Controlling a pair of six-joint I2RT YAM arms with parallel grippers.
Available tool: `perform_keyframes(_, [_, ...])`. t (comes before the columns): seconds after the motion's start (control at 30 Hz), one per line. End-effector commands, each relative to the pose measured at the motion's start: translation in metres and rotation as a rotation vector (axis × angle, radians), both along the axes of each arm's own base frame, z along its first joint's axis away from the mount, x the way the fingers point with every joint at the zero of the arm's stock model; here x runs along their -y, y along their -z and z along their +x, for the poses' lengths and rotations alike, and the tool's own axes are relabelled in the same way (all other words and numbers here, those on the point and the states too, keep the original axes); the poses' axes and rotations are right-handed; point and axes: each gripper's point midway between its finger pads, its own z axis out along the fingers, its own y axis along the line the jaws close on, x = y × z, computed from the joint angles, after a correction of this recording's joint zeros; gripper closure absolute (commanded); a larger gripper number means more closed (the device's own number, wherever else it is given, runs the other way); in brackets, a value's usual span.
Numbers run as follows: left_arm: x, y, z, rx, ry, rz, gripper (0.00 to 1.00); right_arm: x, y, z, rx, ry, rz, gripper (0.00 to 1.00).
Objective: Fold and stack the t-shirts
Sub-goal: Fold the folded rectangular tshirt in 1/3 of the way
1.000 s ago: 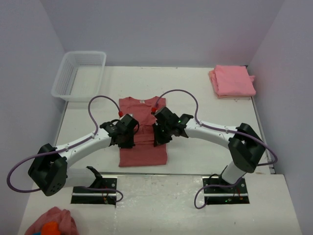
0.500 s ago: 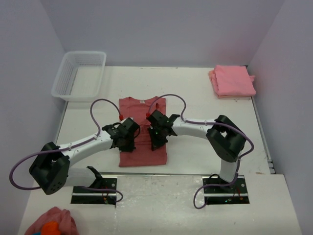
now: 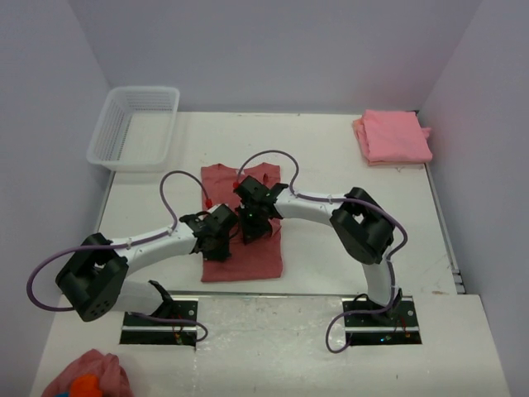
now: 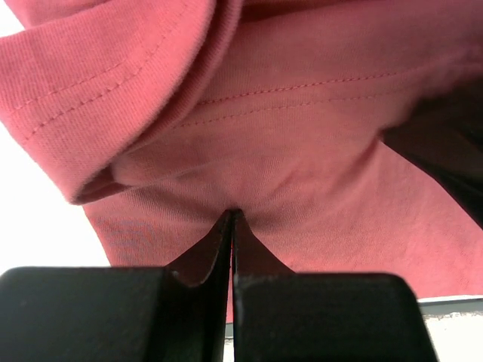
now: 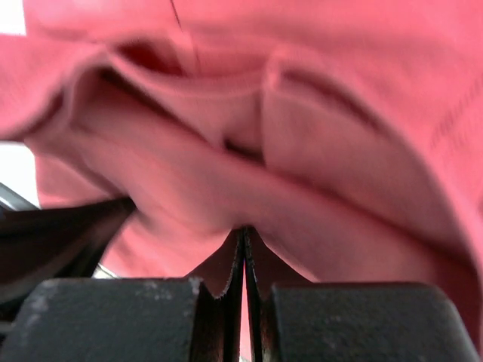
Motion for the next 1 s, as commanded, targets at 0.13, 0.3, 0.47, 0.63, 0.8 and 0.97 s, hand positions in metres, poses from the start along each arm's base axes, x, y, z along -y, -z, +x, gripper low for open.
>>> perform_keyframes(0.13, [0.002,0.022,-0.018,-0.053,0.003,0.007,1.00,-0.017,0.013,0.035,0.033,0.010,-0.025,1.00])
perform_keyframes(0.3, [0.003,0.026,-0.021,-0.063,0.010,0.004,1.00,-0.012,0.010,0.081,0.082,0.055,-0.049,1.00])
perform_keyframes(0.47, [0.004,0.033,-0.026,-0.083,0.017,0.005,1.00,0.000,-0.034,0.149,0.156,0.105,-0.010,1.00])
perform_keyframes(0.63, [0.008,0.039,-0.028,-0.094,0.030,0.014,1.00,0.003,-0.092,0.185,0.226,0.084,0.033,1.00])
perform_keyframes(0.8, [0.011,0.038,-0.026,-0.087,0.032,0.005,1.00,0.026,-0.110,0.150,0.241,0.065,0.008,1.00])
perform_keyframes(0.97, [0.013,0.039,-0.025,-0.087,0.039,0.007,1.00,0.057,-0.121,0.109,0.272,0.124,0.044,1.00])
